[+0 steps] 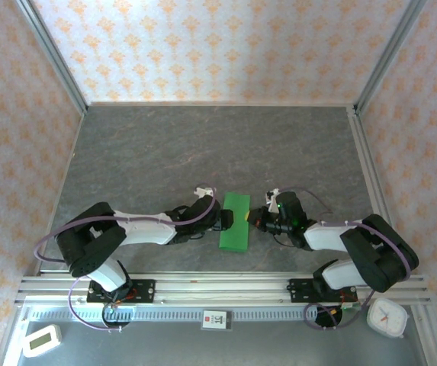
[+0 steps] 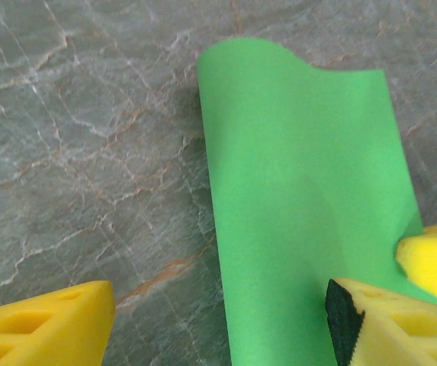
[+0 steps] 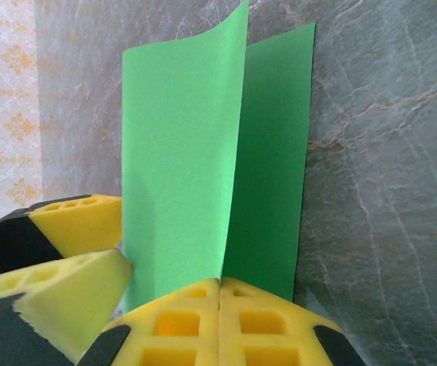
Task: Fold a paper plane with a square sheet of paper (pick it up from the middle)
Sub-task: Hold the square sheet of paper at the center of the table.
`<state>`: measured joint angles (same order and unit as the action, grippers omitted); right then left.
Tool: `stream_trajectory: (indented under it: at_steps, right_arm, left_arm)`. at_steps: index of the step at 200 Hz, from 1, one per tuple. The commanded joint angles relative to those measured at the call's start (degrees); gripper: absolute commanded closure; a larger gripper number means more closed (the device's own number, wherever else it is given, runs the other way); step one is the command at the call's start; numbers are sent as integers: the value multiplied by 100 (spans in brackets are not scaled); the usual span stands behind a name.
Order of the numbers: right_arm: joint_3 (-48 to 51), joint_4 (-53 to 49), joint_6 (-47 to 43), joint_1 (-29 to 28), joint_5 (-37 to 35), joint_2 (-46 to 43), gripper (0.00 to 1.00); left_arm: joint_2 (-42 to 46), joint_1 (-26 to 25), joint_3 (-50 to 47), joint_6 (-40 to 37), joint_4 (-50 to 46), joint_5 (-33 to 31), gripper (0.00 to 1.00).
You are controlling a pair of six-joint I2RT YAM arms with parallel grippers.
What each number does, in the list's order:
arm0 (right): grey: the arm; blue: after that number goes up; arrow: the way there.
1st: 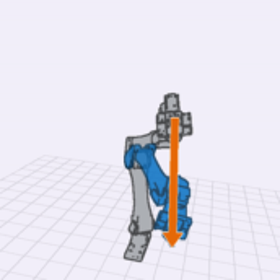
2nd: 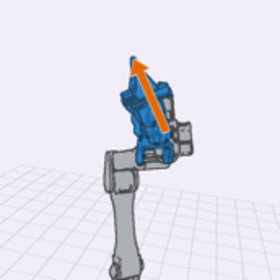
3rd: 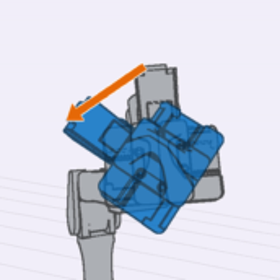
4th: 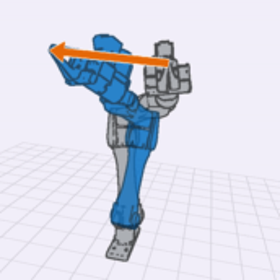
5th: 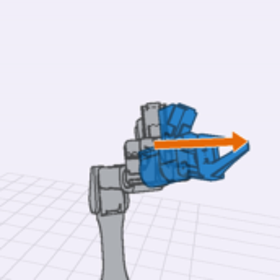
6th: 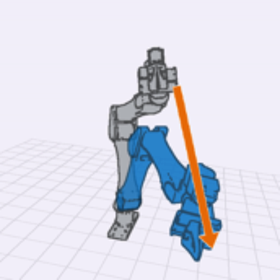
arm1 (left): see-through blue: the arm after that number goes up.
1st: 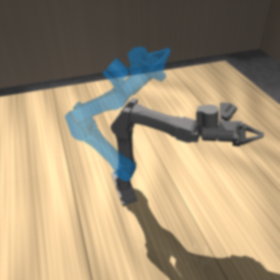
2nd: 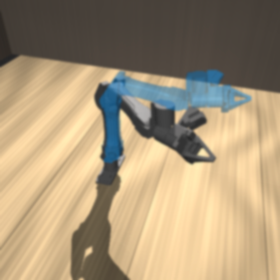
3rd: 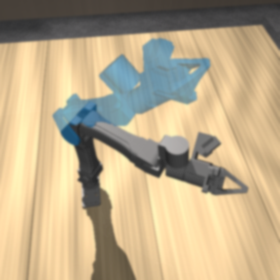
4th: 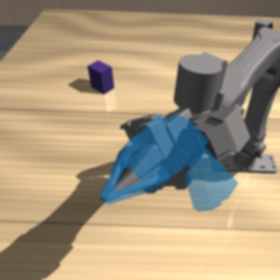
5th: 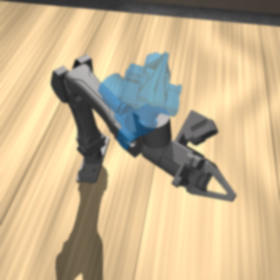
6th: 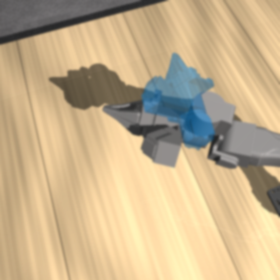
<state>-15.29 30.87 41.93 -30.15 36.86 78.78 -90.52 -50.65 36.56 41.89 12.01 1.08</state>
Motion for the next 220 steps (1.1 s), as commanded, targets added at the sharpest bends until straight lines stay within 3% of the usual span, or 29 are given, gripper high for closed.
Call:
stream_trajectory:
  at_steps: [1,18,44,66,116,220]
  right_arm:
    - [-9,38,-18,24,-102,-21,100]
    - [-30,20,-18,22,-91,-14,100]
    - [-119,-208,-76,27,-149,-115,72]
    - [-263,-730,-226,61,-488,-437,64]
    - [-471,-1472,-396,90,-1094,-923,63]
    - [-500,-1525,-489,96,-1075,-869,66]
  left_arm:
    - [-96,-40,-78,-115,170,86,25]
    - [-133,-32,-87,-120,177,103,25]
    - [-184,-40,-105,-103,153,90,26]
    - [-190,-50,-114,-80,140,68,26]
    - [-107,-42,-149,-110,63,26,26]
    - [-210,-45,-140,-128,-102,-187,26]
